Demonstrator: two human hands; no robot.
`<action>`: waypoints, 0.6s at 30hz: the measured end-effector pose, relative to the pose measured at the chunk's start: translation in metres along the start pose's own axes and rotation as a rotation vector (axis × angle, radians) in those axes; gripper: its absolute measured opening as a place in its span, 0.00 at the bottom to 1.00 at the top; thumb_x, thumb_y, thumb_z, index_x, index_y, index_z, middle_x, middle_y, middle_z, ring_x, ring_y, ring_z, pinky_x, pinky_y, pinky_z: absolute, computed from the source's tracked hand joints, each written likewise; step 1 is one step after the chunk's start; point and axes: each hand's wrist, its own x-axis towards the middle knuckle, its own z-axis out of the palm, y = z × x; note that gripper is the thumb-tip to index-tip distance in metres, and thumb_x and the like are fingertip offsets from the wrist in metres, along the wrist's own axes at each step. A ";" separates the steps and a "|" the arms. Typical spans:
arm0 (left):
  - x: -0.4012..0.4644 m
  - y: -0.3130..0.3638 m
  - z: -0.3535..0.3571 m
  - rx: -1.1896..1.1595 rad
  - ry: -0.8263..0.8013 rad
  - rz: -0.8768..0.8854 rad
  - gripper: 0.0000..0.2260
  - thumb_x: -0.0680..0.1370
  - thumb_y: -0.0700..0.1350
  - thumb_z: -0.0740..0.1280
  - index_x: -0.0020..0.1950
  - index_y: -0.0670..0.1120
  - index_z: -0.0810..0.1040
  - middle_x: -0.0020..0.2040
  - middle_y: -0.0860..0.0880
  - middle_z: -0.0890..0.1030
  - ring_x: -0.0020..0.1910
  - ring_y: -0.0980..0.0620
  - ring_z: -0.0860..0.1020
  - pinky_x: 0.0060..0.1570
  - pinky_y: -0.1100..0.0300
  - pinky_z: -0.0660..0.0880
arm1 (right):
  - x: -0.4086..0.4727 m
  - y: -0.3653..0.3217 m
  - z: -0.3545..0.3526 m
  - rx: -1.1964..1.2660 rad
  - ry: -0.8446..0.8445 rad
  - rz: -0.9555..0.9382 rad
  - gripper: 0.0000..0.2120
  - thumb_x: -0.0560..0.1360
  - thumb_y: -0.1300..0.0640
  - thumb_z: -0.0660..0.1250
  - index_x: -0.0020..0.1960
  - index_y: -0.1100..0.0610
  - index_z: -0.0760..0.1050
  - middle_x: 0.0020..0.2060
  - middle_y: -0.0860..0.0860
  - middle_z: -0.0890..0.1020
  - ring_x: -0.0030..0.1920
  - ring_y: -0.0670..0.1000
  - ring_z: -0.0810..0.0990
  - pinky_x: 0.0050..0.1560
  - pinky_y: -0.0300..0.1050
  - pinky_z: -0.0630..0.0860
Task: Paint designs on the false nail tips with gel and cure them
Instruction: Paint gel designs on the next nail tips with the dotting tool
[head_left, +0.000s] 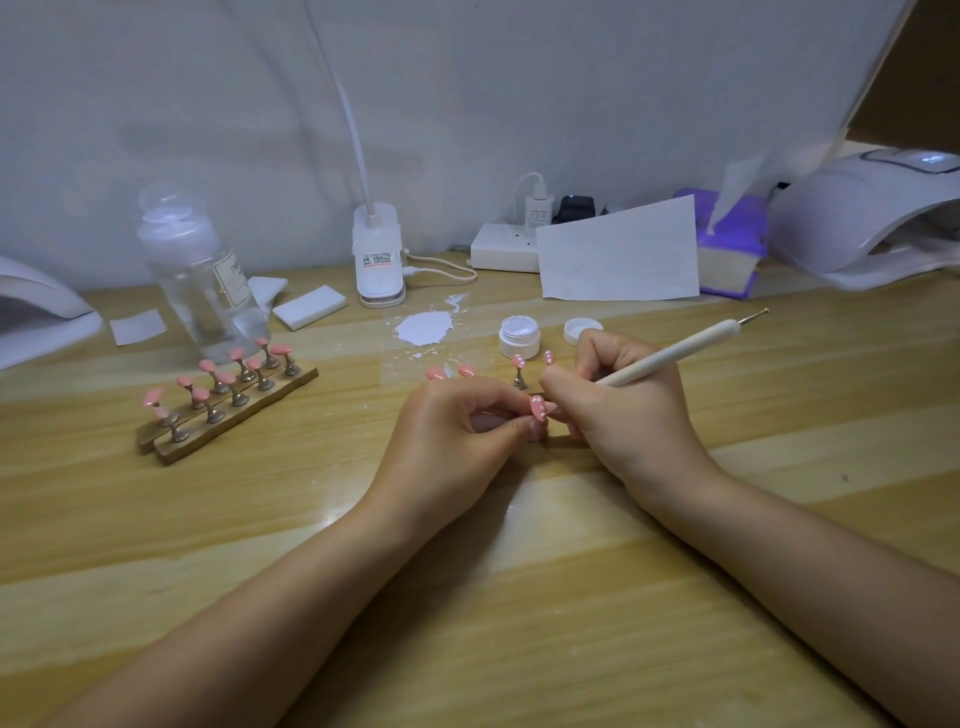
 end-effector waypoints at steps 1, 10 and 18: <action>0.000 0.000 0.000 0.000 -0.001 -0.001 0.07 0.70 0.34 0.71 0.39 0.47 0.83 0.36 0.56 0.83 0.36 0.66 0.79 0.40 0.73 0.72 | 0.000 0.000 0.000 0.000 0.001 -0.001 0.20 0.67 0.76 0.61 0.26 0.59 0.59 0.13 0.44 0.66 0.15 0.40 0.68 0.20 0.29 0.66; 0.000 0.000 0.000 0.007 -0.005 0.010 0.06 0.70 0.35 0.71 0.40 0.45 0.83 0.37 0.55 0.83 0.36 0.66 0.79 0.40 0.74 0.71 | 0.000 0.001 0.000 0.000 0.005 -0.009 0.20 0.67 0.76 0.61 0.26 0.58 0.59 0.13 0.44 0.66 0.16 0.40 0.68 0.20 0.29 0.65; 0.000 0.001 0.001 -0.008 -0.008 -0.002 0.06 0.70 0.33 0.71 0.40 0.44 0.83 0.35 0.58 0.82 0.35 0.68 0.78 0.38 0.76 0.70 | 0.000 0.000 0.000 -0.007 0.002 -0.016 0.20 0.68 0.76 0.61 0.26 0.58 0.59 0.13 0.44 0.66 0.15 0.40 0.68 0.22 0.30 0.69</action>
